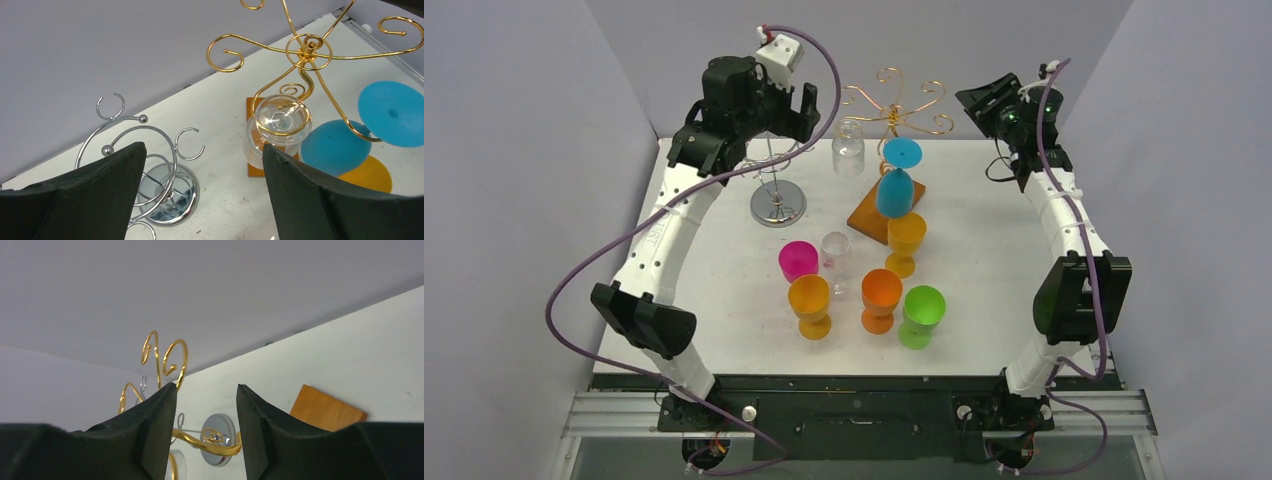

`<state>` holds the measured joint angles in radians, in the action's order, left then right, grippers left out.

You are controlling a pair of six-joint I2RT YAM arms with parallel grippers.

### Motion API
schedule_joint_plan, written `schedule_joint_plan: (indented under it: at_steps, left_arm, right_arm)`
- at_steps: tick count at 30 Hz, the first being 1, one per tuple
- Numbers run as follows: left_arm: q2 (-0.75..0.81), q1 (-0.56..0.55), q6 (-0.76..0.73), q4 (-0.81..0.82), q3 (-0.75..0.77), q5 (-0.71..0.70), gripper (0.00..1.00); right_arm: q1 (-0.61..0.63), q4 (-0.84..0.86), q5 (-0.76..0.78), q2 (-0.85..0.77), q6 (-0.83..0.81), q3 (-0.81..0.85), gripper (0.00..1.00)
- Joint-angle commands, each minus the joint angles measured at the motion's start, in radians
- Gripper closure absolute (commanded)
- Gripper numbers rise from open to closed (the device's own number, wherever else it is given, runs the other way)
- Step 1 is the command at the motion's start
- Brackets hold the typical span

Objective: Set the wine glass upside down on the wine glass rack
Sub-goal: Adjust the wine rack at the center of the board.

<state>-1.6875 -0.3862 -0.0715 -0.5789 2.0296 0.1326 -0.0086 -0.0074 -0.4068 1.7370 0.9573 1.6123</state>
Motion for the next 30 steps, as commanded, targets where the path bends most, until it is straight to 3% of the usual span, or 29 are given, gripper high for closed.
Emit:
schedule_joint_plan:
  at_steps: [1, 13, 20, 30]
  left_arm:
    - [-0.055, 0.004, -0.030, 0.050, 0.101, -0.014, 0.17]
    - [-0.155, 0.006, -0.065, 0.053, 0.188, -0.015, 0.18]
    - [-0.237, 0.006, -0.082, 0.050, 0.267, -0.024, 0.18]
    - [-0.291, 0.006, -0.083, 0.050, 0.323, -0.015, 0.18]
  right_arm:
    - [0.057, 0.081, -0.063, -0.050, 0.042, 0.023, 0.58]
    - [0.083, 0.103, -0.053, -0.145, 0.046, -0.117, 0.81]
    - [0.110, 0.075, 0.013, -0.184, 0.013, -0.144, 1.00]
    - [0.160, 0.054, 0.144, -0.286, -0.029, -0.280, 1.00]
